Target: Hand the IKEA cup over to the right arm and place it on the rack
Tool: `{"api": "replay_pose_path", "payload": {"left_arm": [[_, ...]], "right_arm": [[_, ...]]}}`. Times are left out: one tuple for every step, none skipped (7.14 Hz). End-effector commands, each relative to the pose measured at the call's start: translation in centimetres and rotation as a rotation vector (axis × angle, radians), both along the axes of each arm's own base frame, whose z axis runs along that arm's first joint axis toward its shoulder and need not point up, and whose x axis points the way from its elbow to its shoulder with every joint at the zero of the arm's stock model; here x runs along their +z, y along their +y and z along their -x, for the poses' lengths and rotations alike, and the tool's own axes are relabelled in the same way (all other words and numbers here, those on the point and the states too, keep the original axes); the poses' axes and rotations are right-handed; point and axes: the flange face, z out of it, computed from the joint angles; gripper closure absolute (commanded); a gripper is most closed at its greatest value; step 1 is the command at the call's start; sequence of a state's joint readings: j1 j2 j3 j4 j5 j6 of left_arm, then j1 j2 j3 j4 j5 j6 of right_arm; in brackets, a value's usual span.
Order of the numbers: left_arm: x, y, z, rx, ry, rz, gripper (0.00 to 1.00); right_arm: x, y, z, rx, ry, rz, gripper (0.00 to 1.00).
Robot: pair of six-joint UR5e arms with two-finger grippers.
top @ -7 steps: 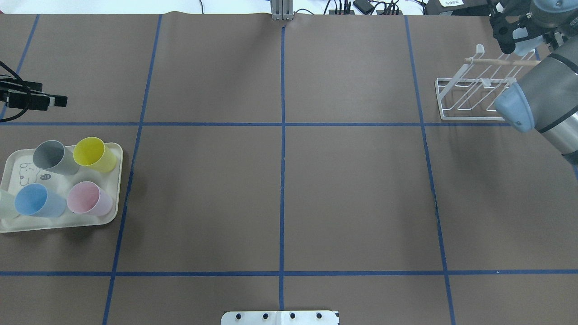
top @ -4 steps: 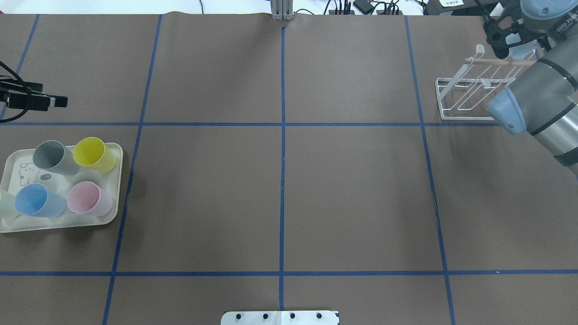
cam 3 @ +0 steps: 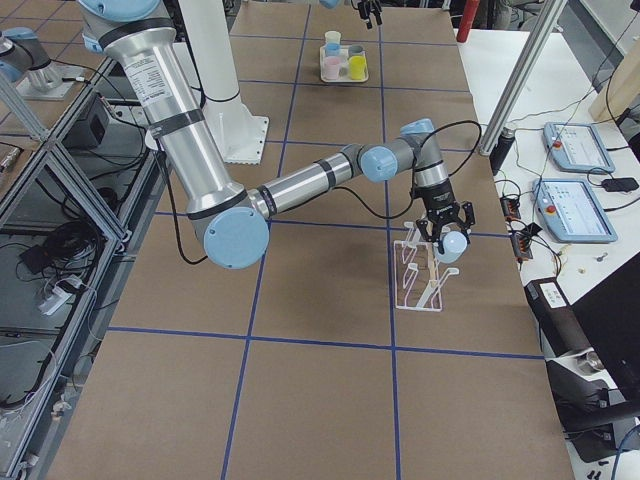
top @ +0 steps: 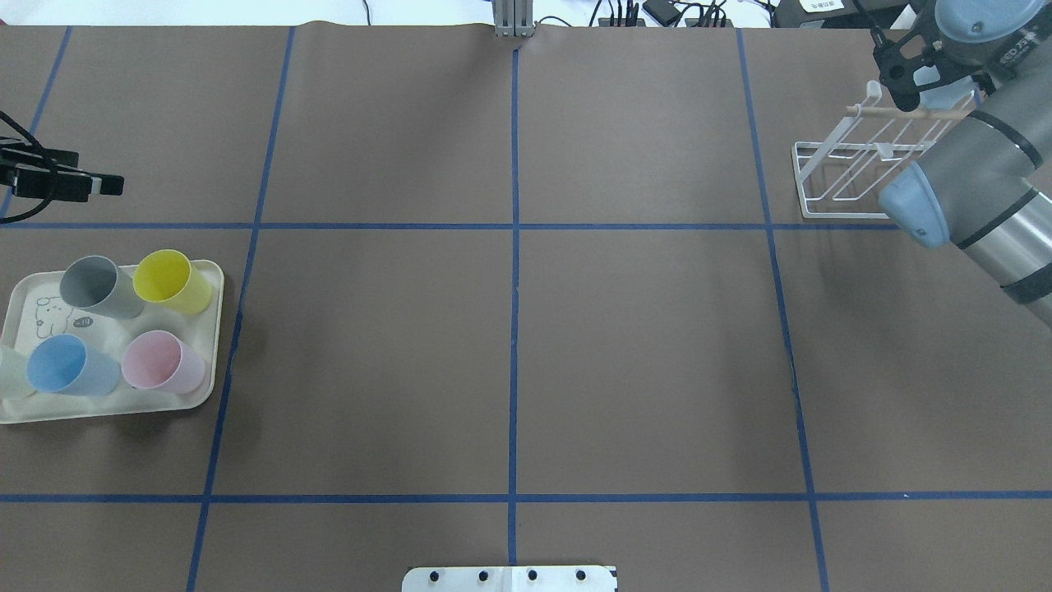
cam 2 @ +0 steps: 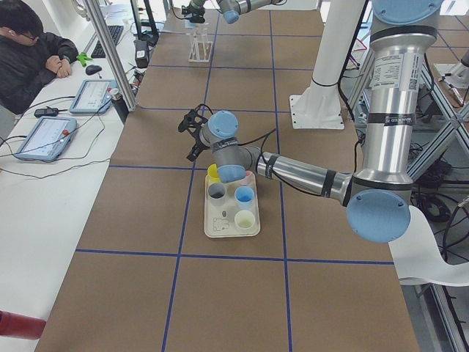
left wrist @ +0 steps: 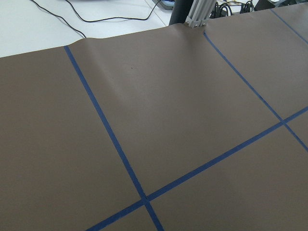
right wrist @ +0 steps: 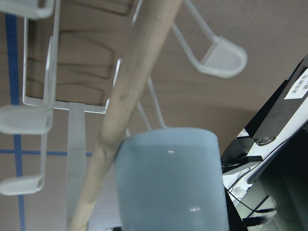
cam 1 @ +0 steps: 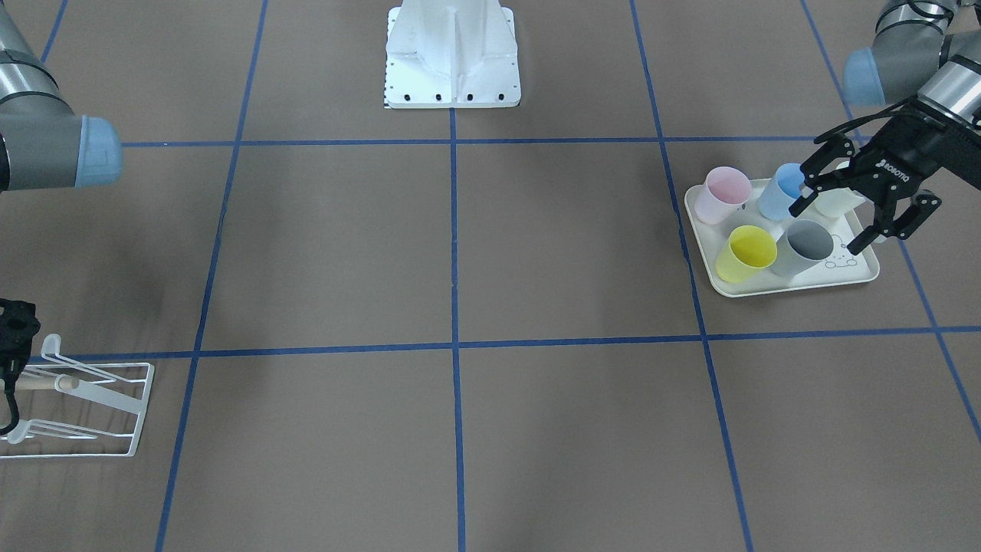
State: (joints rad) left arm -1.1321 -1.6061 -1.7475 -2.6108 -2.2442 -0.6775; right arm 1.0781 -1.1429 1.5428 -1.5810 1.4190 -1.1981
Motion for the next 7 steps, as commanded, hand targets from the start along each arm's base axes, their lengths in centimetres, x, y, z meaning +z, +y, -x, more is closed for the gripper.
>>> {"api": "replay_pose_path", "payload": {"left_arm": [[0.0,0.0,0.0,0.000,0.000,0.001,0.00],[0.0,0.0,0.0,0.000,0.000,0.001,0.00],[0.0,0.0,0.0,0.000,0.000,0.001,0.00],[0.0,0.0,0.0,0.000,0.000,0.001,0.00],[0.1,0.0,0.0,0.000,-0.001,0.002,0.00],[0.1,0.0,0.0,0.000,-0.001,0.002,0.00],[0.2,0.0,0.0,0.000,-0.001,0.003,0.00]], "right_arm": [[1.0,-0.3,0.6,-0.002,0.005,-0.010,0.83],[1.1,-0.3,0.9,-0.004,0.004,-0.017,0.81],[0.9,-0.3,1.5,-0.003,0.018,-0.030,0.75],[0.9,-0.1,2.0,-0.001,0.028,-0.036,0.69],[0.9,-0.1,2.0,-0.004,0.032,-0.039,0.65],[0.8,0.0,2.3,0.003,0.061,-0.056,0.58],[0.8,0.0,2.5,0.005,0.067,-0.062,0.34]]}}
